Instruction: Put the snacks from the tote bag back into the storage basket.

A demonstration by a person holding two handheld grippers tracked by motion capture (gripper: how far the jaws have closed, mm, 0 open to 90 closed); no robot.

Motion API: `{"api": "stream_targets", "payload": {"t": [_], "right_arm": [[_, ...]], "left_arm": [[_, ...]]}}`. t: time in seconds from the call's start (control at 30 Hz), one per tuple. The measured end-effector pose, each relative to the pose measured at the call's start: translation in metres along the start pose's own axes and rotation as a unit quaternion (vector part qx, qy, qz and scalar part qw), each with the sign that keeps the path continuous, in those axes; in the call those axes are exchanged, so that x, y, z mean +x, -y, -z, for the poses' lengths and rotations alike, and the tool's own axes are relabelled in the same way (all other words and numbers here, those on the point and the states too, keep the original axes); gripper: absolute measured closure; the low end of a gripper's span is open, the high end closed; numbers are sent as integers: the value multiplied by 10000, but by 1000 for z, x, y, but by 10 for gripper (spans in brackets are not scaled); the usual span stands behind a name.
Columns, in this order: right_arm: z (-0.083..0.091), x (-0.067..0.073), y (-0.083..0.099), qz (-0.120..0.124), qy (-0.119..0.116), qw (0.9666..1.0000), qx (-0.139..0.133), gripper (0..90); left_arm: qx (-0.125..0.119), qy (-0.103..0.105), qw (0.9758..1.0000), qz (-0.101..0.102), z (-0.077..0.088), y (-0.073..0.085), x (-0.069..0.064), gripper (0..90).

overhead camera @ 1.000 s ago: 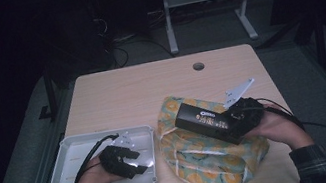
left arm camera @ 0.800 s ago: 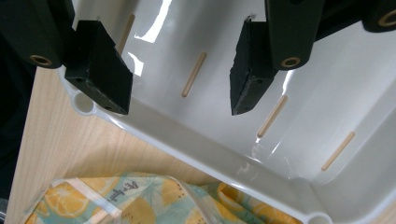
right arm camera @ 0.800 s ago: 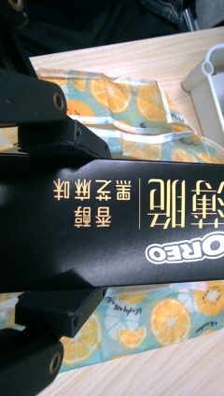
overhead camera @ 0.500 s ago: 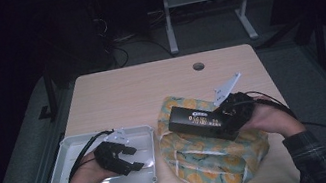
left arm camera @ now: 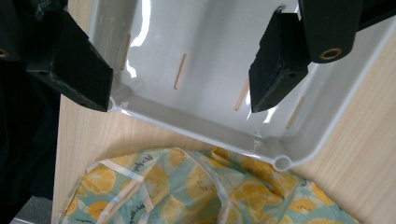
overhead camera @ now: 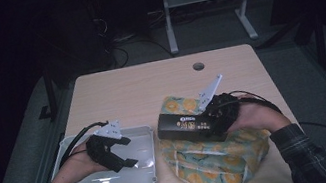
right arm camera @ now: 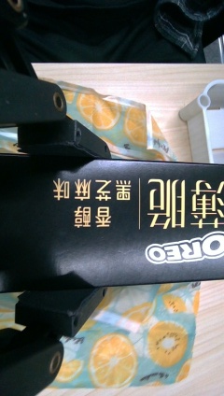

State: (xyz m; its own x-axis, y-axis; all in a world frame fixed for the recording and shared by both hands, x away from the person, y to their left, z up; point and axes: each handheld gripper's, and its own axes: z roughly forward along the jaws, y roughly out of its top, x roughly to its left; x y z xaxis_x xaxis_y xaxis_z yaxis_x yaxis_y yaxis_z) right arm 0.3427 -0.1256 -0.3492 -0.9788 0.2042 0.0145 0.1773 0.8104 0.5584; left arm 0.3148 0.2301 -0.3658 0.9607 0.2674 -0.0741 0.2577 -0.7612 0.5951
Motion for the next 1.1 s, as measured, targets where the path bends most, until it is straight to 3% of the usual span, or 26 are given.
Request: {"api": "stream_targets", "payload": {"t": [0.57, 0.9, 1.1], "right_arm": [[-17, 10, -28, 431, -106, 9988, 227, 363], [-28, 15, -43, 558, -219, 9976, 340, 362], [-33, 20, -54, 674, -270, 9965, 413, 363]], "left_arm": [[123, -102, 9989, -444, 20, -29, 1, 187], [276, -112, 9969, -729, 16, -50, -2, 183], [463, -79, 9940, -985, 10, -62, -5, 183]]}}
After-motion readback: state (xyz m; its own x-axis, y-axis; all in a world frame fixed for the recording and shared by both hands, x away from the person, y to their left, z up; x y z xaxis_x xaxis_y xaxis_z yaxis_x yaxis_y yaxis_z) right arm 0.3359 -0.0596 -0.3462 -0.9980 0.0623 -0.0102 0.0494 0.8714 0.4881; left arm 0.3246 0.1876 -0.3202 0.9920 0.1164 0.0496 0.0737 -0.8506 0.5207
